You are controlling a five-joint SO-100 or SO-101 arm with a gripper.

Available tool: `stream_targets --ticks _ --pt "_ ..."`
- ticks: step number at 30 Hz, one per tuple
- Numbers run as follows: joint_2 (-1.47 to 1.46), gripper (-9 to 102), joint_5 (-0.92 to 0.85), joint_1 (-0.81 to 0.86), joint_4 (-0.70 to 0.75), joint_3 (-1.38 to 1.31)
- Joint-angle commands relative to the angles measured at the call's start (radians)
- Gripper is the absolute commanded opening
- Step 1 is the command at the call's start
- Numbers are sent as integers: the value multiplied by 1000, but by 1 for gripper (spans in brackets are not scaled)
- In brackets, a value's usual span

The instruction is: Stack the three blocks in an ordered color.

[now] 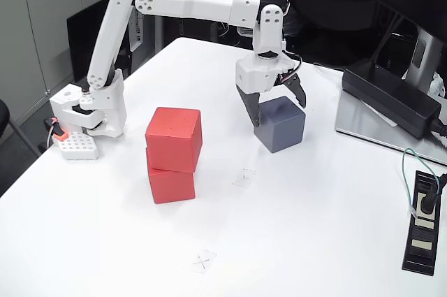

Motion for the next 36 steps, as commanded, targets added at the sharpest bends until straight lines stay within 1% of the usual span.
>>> stream_targets --ticks 1,5,12,16,19,24,29,31,36 --pt "5 39 9 -9 -9 -35" --pt "-5 37 9 -11 -9 -37" --pt "-3 18 9 -11 -9 -37" --pt "8 11 9 -12 -8 -38" --pt "23 11 2 -11 5 -37" --pt "179 13 -2 0 17 -23" --pt "308 13 5 2 127 -38" --pt "370 13 6 5 149 -38" --pt "503 13 -2 89 166 -37"
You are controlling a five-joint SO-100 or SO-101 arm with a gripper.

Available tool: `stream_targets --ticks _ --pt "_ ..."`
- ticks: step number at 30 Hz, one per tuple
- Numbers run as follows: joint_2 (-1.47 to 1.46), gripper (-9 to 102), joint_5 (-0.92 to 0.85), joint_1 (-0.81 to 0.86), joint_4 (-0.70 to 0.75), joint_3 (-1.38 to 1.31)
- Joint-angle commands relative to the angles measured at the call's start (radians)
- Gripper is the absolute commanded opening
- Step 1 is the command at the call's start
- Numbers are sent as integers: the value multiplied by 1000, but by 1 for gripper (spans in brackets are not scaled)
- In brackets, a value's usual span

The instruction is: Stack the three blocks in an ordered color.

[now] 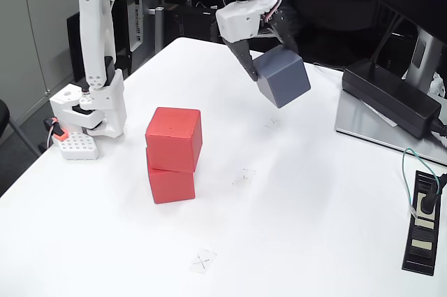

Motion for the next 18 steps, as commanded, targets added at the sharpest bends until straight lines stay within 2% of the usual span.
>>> stream_targets --ticks 1,7,10,18 --pt "106 13 -2 58 8 -20" --pt "239 12 -3 127 37 -5" --pt "307 12 -3 135 77 -3" --pt "525 12 -3 140 74 91"
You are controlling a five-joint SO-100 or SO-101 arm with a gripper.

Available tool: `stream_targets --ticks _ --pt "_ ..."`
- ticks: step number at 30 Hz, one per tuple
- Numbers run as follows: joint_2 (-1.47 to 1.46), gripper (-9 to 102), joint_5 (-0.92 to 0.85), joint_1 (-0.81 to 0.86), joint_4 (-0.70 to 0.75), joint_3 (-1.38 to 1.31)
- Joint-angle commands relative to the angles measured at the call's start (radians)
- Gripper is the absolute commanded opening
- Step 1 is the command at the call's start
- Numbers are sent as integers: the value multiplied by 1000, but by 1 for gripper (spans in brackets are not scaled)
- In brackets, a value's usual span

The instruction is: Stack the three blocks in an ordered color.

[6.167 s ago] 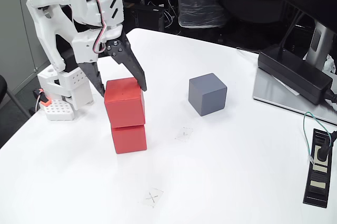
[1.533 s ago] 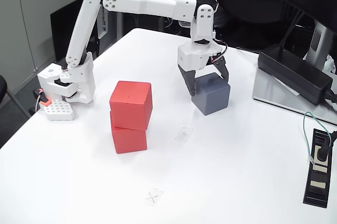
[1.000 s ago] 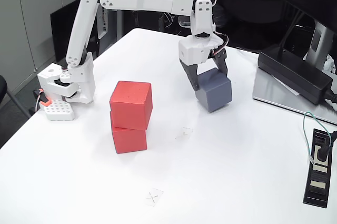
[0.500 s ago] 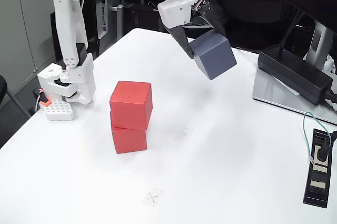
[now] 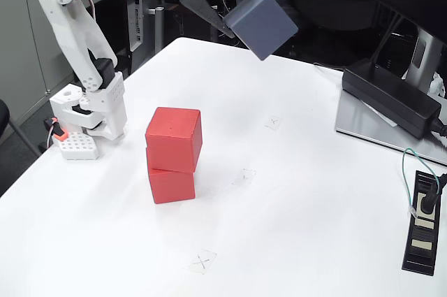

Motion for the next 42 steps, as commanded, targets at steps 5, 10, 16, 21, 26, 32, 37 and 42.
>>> stream_targets --ticks 5,10,16,21,26,32,37,42 --pt "225 12 -6 -2 -2 210" --pt "362 12 -89 -2 0 324" --pt "495 12 -293 2 0 420" --pt "629 12 -500 83 -5 480" --pt "718 12 -765 241 -9 528" --pt "833 12 -1019 388 -11 571" --pt "946 12 -1114 419 -44 626" --pt "1034 12 -1124 420 -202 742"
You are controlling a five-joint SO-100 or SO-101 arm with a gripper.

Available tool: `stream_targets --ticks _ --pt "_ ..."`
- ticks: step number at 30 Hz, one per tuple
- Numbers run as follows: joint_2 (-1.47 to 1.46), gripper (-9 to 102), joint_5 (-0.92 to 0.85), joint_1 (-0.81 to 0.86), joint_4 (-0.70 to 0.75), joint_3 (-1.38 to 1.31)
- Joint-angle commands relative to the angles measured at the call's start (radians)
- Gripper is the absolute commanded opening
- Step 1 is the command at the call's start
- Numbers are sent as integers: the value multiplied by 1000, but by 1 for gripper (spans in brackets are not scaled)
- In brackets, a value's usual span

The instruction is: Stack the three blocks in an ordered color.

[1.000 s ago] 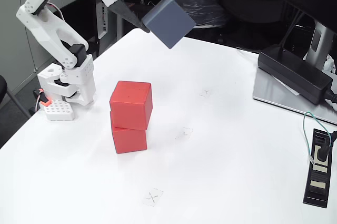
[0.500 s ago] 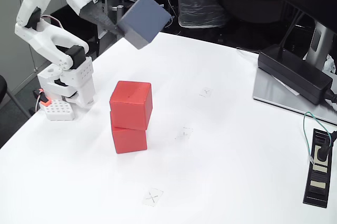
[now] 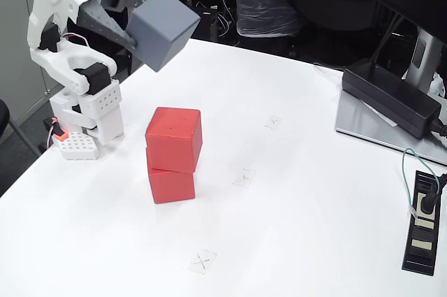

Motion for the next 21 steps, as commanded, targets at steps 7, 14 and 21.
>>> stream_targets --ticks 7,14,21 --pt "104 12 -18 12 -348 259" --pt "186 12 -20 12 -437 436" --pt "210 12 -20 14 -436 509"
